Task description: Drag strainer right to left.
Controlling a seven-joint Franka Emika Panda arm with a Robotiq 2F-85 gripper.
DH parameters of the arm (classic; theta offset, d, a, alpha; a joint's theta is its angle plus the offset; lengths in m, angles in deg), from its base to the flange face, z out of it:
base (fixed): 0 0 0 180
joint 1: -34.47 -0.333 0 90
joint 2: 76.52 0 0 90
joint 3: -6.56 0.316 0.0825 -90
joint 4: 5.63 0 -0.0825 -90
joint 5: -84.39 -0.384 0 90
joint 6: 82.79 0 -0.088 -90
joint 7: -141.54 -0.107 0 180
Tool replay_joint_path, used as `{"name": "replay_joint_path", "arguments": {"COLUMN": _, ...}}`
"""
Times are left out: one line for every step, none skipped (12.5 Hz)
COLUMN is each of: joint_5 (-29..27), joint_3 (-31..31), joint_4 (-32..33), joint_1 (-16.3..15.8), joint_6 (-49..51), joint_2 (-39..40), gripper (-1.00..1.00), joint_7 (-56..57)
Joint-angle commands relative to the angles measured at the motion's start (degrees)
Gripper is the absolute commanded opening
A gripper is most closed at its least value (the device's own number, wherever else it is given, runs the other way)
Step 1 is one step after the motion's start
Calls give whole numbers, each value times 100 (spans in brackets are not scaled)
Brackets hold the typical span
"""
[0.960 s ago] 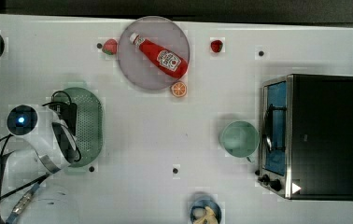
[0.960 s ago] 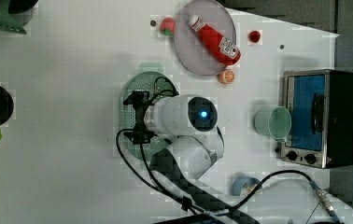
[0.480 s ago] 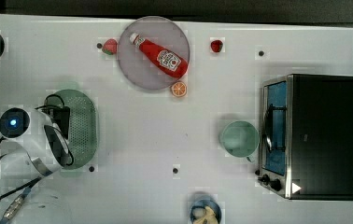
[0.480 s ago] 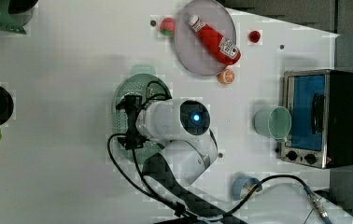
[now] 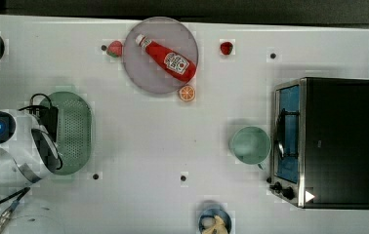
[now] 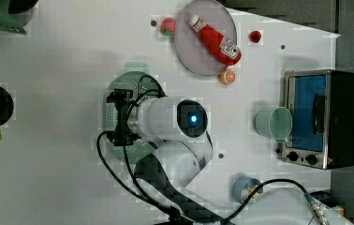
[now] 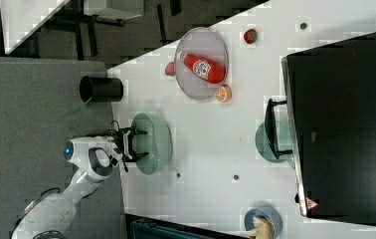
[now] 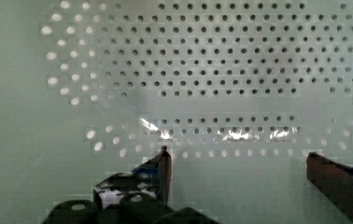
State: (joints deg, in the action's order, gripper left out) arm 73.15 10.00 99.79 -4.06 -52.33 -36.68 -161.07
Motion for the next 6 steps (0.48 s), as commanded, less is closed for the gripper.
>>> {"name": "replay_joint_path", "arguments": {"joint_5": 53, "joint_3": -37, "joint_4": -81, "joint_1": -54, "joint_6": 84, "joint_2": 91, "gripper": 100, "joint_7": -200}}
{"name": "replay_joint_path", "arguments": {"joint_5": 55, "joint_3": -78, "joint_4": -71, "joint_1": -49, "joint_6": 218, "joint_2": -2, "gripper": 100, "joint_7": -40}}
{"name": "replay_joint_path", "arguments": {"joint_5": 58, "joint_3": -145, "joint_4": -66, "joint_1": -49, "joint_6": 425, "joint_2": -145, "gripper": 100, "joint_7": 228}}
{"name": "replay_joint_path", "arguments": {"joint_5": 59, "joint_3": -247, "joint_4": -51, "joint_1": -47, "joint_6": 759, "joint_2": -343, "gripper": 100, "joint_7": 537}}
{"name": "replay_joint_path", "arguments": {"joint_5": 63, "joint_3": -378, "joint_4": -44, "joint_1": -44, "joint_6": 1104, "joint_2": -600, "gripper": 100, "joint_7": 883}}
{"name": "replay_joint_path", "arguments": {"joint_5": 67, "joint_3": -535, "joint_4": -38, "joint_1": -39, "joint_6": 1498, "joint_2": -887, "gripper": 100, "joint_7": 1240}}
